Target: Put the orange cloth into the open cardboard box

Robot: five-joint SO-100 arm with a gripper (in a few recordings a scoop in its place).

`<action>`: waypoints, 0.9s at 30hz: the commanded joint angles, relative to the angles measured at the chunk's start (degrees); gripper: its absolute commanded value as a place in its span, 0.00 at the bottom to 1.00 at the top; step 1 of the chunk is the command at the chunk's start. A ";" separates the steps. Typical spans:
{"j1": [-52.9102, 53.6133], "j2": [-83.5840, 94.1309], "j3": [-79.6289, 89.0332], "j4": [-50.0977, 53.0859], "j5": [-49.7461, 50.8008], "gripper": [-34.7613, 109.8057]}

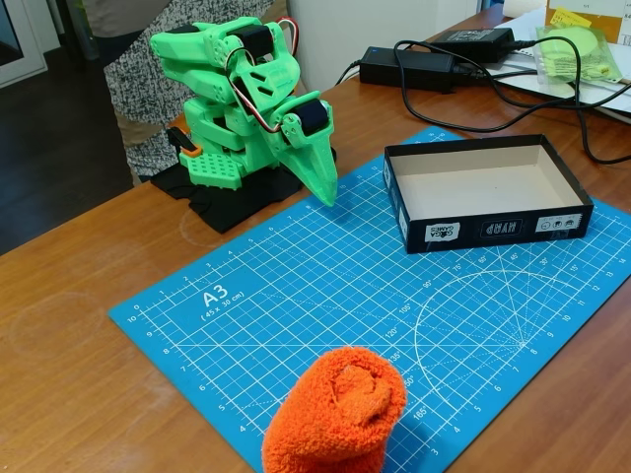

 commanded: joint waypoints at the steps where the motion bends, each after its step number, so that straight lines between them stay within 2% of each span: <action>1: -0.09 0.97 -1.14 1.23 -0.26 0.24; 27: -0.53 0.97 -1.14 1.23 -0.70 0.24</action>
